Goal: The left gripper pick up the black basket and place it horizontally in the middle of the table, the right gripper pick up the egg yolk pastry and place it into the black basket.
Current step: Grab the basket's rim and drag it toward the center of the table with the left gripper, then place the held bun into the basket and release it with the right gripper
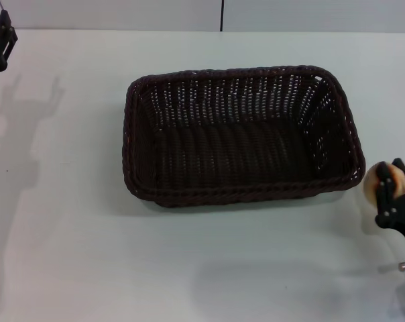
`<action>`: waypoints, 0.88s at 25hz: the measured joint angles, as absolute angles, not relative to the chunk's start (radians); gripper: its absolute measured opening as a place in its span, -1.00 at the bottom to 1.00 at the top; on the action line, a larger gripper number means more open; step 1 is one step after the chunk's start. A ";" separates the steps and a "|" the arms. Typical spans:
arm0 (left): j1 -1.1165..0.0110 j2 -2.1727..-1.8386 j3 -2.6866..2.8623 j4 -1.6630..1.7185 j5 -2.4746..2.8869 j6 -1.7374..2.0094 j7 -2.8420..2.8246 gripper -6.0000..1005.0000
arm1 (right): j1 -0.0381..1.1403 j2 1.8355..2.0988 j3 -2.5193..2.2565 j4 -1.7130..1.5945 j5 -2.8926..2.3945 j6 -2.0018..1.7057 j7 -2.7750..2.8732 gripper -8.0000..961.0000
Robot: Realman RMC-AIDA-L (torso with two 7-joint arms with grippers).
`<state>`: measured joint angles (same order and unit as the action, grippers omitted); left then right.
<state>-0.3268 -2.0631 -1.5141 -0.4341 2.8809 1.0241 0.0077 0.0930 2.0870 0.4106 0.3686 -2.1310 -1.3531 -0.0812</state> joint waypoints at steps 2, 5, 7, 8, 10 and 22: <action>-0.327 -2.063 -1.514 -0.434 2.881 1.024 0.007 0.59 | 0.076 2.088 0.413 0.372 -2.131 -1.394 -0.094 -0.54; -0.327 -2.063 -1.514 -0.434 2.881 1.025 0.006 0.59 | 0.054 2.089 0.419 0.390 -2.131 -1.427 -0.131 -0.60; -0.328 -2.063 -1.514 -0.434 2.881 1.025 0.006 0.59 | 0.044 2.089 0.413 0.401 -2.131 -1.459 -0.151 -0.65; -0.328 -2.063 -1.514 -0.434 2.881 1.025 0.006 0.59 | 0.042 2.089 0.410 0.403 -2.132 -1.471 -0.154 -0.68; -0.329 -2.063 -1.514 -0.434 2.881 1.025 0.006 0.59 | 0.039 2.089 0.398 0.406 -2.137 -1.504 -0.157 -0.73; -0.326 -2.065 -1.514 -0.433 2.881 1.026 0.005 0.59 | 0.120 2.087 0.283 0.424 -2.140 -1.704 -0.158 -0.86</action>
<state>-0.3256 -2.0648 -1.5139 -0.4330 2.8809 1.0264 0.0053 0.1203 2.0868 0.2825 0.4243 -2.1397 -1.7039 -0.1576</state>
